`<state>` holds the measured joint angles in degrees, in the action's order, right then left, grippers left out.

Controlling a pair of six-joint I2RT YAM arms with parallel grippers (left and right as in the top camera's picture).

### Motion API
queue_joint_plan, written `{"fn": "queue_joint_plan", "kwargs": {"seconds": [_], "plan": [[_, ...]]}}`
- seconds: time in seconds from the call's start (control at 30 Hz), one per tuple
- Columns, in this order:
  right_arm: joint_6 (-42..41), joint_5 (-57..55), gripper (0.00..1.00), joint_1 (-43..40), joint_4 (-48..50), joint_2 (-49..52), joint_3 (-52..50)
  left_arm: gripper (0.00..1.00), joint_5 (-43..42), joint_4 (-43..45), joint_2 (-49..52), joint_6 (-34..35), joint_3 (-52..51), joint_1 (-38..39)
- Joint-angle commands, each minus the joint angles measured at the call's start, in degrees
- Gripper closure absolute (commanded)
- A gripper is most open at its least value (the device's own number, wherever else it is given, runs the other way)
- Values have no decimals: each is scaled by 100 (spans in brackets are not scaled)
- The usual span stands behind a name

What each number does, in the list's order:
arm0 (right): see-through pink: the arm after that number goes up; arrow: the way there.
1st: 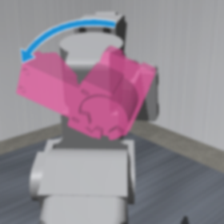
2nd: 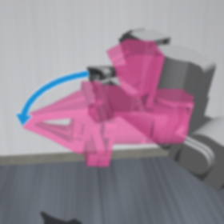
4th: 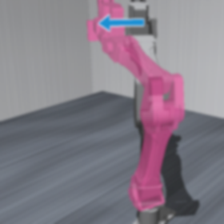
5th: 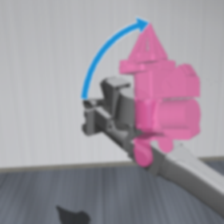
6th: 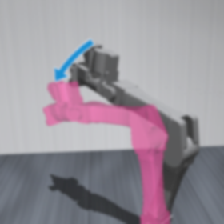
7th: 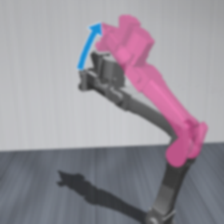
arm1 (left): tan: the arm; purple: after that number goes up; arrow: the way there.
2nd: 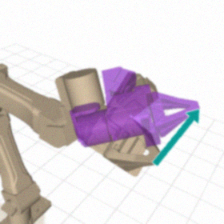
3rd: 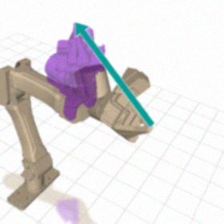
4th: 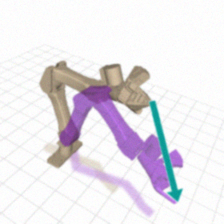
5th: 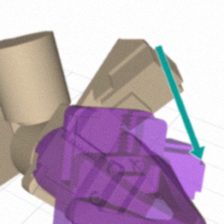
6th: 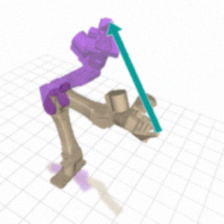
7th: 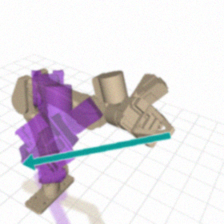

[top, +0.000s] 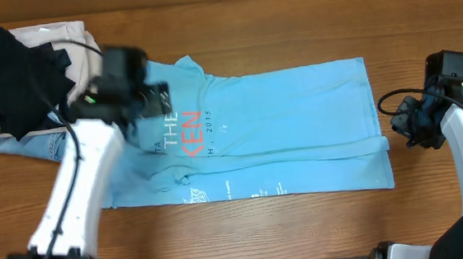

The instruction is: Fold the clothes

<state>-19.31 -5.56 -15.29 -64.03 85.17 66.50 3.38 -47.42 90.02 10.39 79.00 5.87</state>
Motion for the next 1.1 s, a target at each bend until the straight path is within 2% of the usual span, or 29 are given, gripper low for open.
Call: {"fn": "queue_joint_plan", "kwargs": {"seconds": [0.0,0.27,0.4,0.57,0.83,1.07], "plan": [[177,164,66,-15,20,-31,92,15,-769,-76,964,-498,992,-636],[175,313,66,-15,-120,-31,92,16,-809,-44,2872,-1023,2422,-927],[175,315,66,-15,-146,-31,92,18,-870,138,3530,-1231,2673,-927],[175,313,65,-15,-162,-31,92,18,-894,358,3917,-1320,2688,-922],[175,313,65,-15,-168,-31,92,19,-831,107,4365,-1320,2686,-988],[175,308,65,-15,-205,-31,92,22,286,-428,4413,-955,2686,-1051]]}}
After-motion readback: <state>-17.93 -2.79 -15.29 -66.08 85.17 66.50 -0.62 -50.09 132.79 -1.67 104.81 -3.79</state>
